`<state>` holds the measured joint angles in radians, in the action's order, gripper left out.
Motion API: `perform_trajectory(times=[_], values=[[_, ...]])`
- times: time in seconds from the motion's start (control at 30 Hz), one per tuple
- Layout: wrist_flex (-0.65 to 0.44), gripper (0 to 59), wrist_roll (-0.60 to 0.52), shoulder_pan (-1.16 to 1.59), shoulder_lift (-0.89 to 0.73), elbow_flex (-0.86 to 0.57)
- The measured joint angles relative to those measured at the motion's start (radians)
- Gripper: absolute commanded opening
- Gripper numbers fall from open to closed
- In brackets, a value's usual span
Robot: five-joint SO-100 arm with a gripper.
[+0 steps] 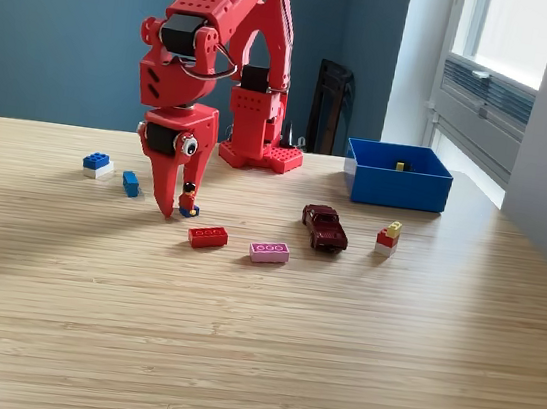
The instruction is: Grasp a lego block and put it in the bin.
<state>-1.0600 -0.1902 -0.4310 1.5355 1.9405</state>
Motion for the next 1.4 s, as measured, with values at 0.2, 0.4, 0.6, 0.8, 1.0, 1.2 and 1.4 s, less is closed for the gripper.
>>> perform_trajectory(times=[0.2, 0.4, 0.6, 0.8, 1.0, 1.2, 1.4], values=[[0.000, 13.0, -0.005, 0.034, 0.000, 0.000], [0.000, 11.1, -0.020, 0.043, 0.000, 0.000], [0.000, 11.5, -0.014, 0.074, 0.000, 0.000], [0.000, 10.1, -0.012, 0.100, 0.000, 0.000], [0.000, 2.2, -0.021, 0.127, 0.000, 0.000], [0.000, 0.1, -0.044, 0.149, 0.000, 0.000], [-0.026, 8.2, -0.049, 0.149, 0.000, 0.000]])
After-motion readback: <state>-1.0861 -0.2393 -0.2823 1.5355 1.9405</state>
